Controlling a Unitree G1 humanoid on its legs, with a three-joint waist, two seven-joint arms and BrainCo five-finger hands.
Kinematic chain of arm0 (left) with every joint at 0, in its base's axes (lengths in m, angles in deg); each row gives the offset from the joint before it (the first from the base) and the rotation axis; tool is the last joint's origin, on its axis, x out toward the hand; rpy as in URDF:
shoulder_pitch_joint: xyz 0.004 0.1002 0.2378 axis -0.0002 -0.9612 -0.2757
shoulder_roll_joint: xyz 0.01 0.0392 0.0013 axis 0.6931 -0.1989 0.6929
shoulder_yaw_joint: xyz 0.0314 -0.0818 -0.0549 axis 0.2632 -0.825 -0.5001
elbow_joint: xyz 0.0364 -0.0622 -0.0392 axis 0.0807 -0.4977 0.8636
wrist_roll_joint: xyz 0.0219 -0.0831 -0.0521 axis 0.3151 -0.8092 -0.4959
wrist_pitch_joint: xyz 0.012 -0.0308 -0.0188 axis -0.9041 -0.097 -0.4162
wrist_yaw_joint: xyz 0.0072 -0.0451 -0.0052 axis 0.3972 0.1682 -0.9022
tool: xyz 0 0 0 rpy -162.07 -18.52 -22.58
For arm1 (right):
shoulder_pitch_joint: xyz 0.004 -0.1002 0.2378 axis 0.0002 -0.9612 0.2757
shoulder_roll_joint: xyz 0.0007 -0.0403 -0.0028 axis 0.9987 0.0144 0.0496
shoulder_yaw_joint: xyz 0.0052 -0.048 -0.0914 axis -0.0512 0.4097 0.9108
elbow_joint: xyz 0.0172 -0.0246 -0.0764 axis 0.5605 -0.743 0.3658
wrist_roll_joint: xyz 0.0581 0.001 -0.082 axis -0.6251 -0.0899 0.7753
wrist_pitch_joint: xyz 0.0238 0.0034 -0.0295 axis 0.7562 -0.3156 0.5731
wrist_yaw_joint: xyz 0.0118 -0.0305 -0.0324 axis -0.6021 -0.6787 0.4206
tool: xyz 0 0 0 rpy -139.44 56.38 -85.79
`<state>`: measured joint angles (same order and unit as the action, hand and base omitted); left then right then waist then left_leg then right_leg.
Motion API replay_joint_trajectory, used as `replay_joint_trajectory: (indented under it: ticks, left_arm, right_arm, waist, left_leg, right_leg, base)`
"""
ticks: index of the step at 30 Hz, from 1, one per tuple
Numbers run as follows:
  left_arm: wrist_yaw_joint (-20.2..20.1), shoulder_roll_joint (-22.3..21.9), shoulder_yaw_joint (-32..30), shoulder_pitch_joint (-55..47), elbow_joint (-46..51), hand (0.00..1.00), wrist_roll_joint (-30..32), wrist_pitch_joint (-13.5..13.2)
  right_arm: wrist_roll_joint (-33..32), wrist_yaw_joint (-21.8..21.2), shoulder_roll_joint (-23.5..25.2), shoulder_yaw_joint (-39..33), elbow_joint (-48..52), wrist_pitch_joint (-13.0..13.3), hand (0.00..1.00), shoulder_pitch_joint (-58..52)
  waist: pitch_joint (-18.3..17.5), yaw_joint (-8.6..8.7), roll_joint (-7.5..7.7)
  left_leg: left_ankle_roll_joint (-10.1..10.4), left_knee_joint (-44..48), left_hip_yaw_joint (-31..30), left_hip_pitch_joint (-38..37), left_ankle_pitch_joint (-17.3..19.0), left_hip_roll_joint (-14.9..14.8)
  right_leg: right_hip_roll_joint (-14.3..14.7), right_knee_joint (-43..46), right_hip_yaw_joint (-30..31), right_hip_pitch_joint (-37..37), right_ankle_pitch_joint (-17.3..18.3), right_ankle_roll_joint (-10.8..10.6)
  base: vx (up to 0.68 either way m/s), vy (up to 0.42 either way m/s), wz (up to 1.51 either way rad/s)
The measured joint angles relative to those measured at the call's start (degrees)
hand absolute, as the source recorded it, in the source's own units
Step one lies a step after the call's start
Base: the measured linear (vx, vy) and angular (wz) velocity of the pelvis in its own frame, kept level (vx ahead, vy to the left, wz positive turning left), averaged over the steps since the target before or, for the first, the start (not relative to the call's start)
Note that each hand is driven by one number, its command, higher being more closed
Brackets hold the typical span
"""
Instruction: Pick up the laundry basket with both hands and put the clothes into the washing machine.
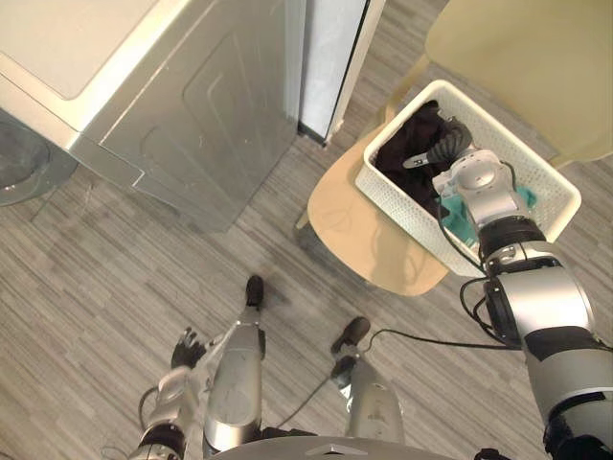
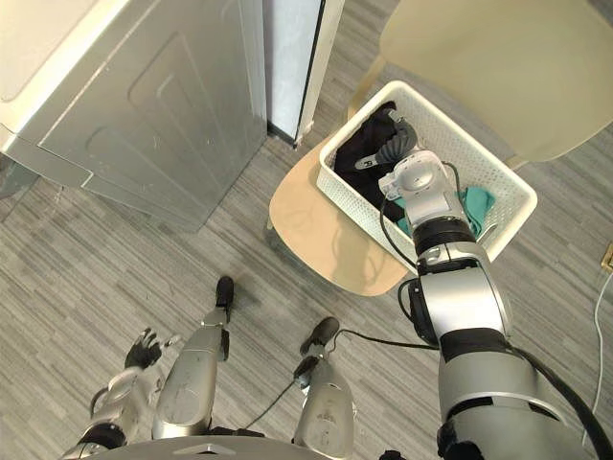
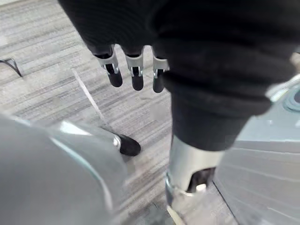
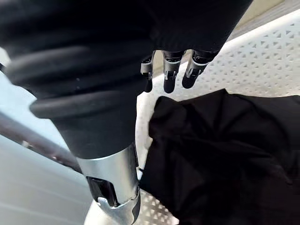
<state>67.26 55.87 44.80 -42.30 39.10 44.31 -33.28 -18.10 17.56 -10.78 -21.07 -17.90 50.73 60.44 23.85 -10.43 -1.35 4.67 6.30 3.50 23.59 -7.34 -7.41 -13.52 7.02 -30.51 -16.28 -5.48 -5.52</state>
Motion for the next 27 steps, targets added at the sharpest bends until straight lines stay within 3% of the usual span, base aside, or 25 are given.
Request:
replay_joint_trajectory:
  ticks: [4,8,13,19,27]
  left_arm:
    - [-1.3,-0.5,3.2,0.8,6.4,0.0,-8.5,-2.2]
    - [-3.0,-0.9,4.4,1.1,7.6,0.0,-14.5,-2.7]
    - [-4.1,-1.4,5.3,1.1,10.5,0.0,-16.9,-2.7]
    - [-4.3,-2.2,6.7,1.3,15.7,0.0,-18.0,-4.2]
    - [-5.1,-4.5,7.1,2.8,19.2,0.0,-20.7,-4.6]
  right_arm:
    - [-0.3,0.1,-3.2,3.5,-1.8,-0.5,0.0,3.5]
    - [-0.6,-0.4,-5.4,8.9,-1.8,-0.8,0.0,5.8]
    - [-0.7,-1.8,-6.0,13.4,-3.3,-0.8,0.0,6.9]
    - [-1.4,-1.0,-7.5,13.6,-6.5,-1.1,0.0,9.6]
    - [-6.5,-0.2,-10.0,24.2,-6.5,-0.9,0.0,15.3]
  waist:
    - [0.4,-0.08,0.01]
    - [0.4,-0.43,0.02]
    - [0.4,-1.08,0.06]
    - [1.2,-1.68,-0.14]
    - [2.8,-3.12,-0.51]
  left_leg:
    - [0.1,-2.1,0.1,1.4,-1.4,0.1]
    - [0.2,-3.4,0.7,1.6,-1.8,-0.1]
    - [0.2,-3.4,0.8,3.7,-2.0,-0.2]
    - [0.3,-3.6,-0.1,6.6,-2.7,-0.1]
    - [0.6,-5.7,0.6,9.8,-4.5,-0.8]
  right_leg:
    - [-0.1,-0.1,-0.1,-2.5,-0.3,0.2]
    - [-0.1,-0.1,0.0,-3.4,-0.4,0.2]
    - [-0.1,0.0,0.0,-5.5,-0.4,0.2]
    - [-0.2,0.1,-0.8,-7.9,-0.5,0.3]
    - [0.5,-0.3,-0.7,-12.3,-1.2,1.2]
  base:
    - [0.0,-0.012,0.0]
    - [0.01,-0.035,-0.04]
    - [0.0,-0.025,-0.01]
    - [-0.01,-0.023,0.06]
    - [-0.01,-0.023,-0.05]
